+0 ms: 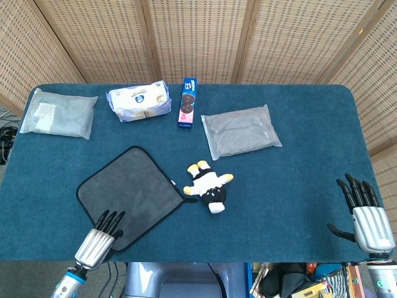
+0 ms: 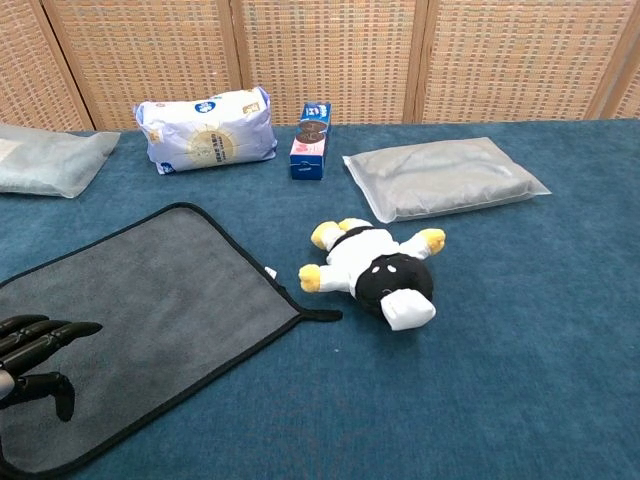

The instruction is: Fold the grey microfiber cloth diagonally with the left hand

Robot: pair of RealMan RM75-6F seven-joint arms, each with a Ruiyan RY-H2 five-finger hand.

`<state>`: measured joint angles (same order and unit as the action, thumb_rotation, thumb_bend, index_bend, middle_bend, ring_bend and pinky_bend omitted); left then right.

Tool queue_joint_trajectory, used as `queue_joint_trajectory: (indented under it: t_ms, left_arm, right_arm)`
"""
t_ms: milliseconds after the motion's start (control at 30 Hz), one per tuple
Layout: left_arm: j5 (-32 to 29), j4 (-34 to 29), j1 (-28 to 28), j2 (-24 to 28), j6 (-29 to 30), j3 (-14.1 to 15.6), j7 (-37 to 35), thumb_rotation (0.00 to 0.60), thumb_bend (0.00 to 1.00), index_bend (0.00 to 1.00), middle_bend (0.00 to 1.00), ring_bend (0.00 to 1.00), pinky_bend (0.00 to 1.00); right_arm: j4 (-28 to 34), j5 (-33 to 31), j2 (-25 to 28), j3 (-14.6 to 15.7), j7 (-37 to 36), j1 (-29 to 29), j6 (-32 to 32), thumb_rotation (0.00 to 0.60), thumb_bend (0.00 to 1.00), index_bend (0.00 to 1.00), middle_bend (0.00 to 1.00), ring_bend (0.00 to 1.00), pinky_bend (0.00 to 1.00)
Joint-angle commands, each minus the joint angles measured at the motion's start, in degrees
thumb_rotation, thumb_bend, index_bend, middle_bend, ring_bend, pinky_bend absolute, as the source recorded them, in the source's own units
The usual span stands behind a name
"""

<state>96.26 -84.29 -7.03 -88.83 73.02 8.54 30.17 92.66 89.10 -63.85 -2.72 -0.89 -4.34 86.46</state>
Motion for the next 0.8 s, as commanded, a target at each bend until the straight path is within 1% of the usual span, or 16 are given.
queue_joint_trajectory:
  t_ms: [33,167,267,400,633,800]
  left_arm:
    - [-0.2,0.1,-0.1,-0.1,0.1,-0.2,-0.4,0.6,0.32,0.42,0.0,0.0,0.0]
    - [-0.1,0.4,-0.1,-0.1,0.6,-0.3,-0.9,0.6,0.37,0.47,0.0,0.0,0.0]
    - [-0.2,0.6,-0.2,-0.2,0.7,-0.4,-1.4,0.6,0.39,0.49,0.0,0.0,0.0]
    - [-0.4,0.9,-0.3,-0.2,0.9,-0.5,-2.0,0.6,0.39,0.5,0.0,0.0,0.0]
    - [-0.9,1.3,-0.4,-0.1,1.1,-0.7,-3.1,0.6,0.46,0.54,0.0,0.0,0.0]
    - [-1.0,1.6,-0.5,-0.1,1.4,-0.9,-3.8,0.6,0.47,0.55,0.0,0.0,0.0]
  right_arm:
    - [0.0,-0.1,0.0,0.0,0.0,0.0,0.0,0.6,0.0,0.0,0.0,0.0,0.0]
    - [-0.1,-0.1,0.0,0.0,0.1,0.0,-0.2,0.6,0.0,0.0,0.0,0.0,0.0]
    - [0.0,-0.1,0.0,0.0,0.3,0.0,-0.2,0.6,0.0,0.0,0.0,0.0,0.0]
    - [0.0,0.0,0.0,0.0,0.3,0.0,-0.2,0.6,0.0,0.0,0.0,0.0,0.0]
    - [0.1,0.1,0.0,0.1,0.2,0.0,-0.2,0.6,0.0,0.0,0.0,0.0,0.0]
    - [0.2,0.4,-0.1,0.3,0.5,0.0,-0.3,0.6,0.0,0.0,0.0,0.0,0.0]
